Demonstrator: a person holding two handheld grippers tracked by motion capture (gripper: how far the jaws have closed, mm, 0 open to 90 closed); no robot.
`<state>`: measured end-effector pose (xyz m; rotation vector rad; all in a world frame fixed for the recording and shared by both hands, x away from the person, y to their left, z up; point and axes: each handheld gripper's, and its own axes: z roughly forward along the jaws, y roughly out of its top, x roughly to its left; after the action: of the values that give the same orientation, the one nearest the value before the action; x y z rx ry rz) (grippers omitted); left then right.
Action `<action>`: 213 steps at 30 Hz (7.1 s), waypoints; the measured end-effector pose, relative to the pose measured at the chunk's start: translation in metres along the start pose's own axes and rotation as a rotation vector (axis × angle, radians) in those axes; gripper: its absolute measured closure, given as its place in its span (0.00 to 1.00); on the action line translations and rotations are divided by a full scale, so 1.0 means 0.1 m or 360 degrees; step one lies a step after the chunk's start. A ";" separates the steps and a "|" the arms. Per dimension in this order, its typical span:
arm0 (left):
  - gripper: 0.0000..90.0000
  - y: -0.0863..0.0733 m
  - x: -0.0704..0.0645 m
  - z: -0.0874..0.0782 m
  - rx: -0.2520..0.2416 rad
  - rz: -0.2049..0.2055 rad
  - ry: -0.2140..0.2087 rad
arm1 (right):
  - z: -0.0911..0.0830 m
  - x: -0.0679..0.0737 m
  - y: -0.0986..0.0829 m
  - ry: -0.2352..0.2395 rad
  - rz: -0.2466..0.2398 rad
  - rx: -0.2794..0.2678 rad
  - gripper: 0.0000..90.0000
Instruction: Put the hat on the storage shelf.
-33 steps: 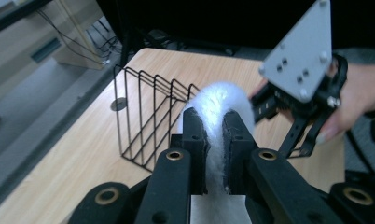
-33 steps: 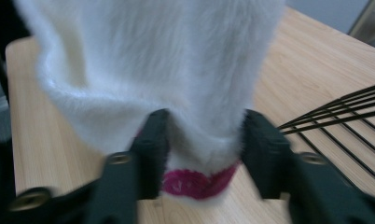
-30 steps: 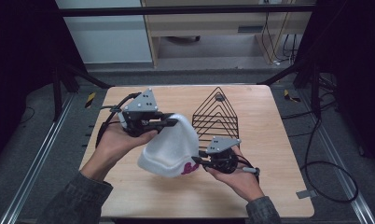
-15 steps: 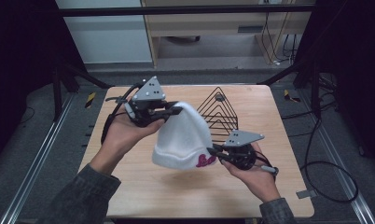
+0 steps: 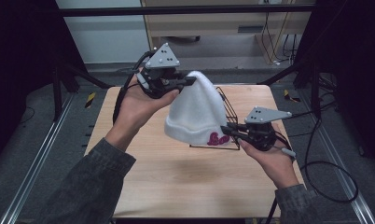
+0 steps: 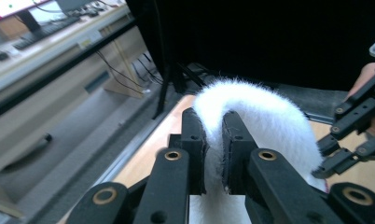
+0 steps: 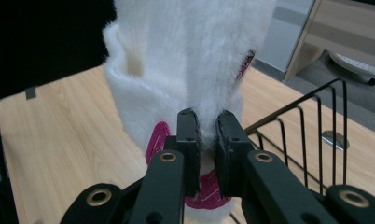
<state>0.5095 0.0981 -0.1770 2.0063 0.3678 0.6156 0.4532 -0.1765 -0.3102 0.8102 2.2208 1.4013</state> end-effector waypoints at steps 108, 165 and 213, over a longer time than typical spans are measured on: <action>0.90 -0.40 0.08 1.28 0.0074 -0.0138 -0.0075 | 0.35 -0.84 -0.62 -0.0341 0.0192 0.0192 0.90; 0.90 -0.75 -0.07 1.50 0.0204 -0.0151 -0.0135 | 0.37 -0.80 -1.00 -0.0331 0.0313 0.0253 0.77; 0.09 -0.81 -0.55 0.97 0.0234 -0.0182 -0.0158 | 0.13 -0.33 -1.28 -0.0464 0.0379 0.0248 0.22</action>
<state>0.5185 0.0409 -0.3018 2.1302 0.4756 0.4267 0.4523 -0.2316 -0.4311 1.2811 2.0756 1.1303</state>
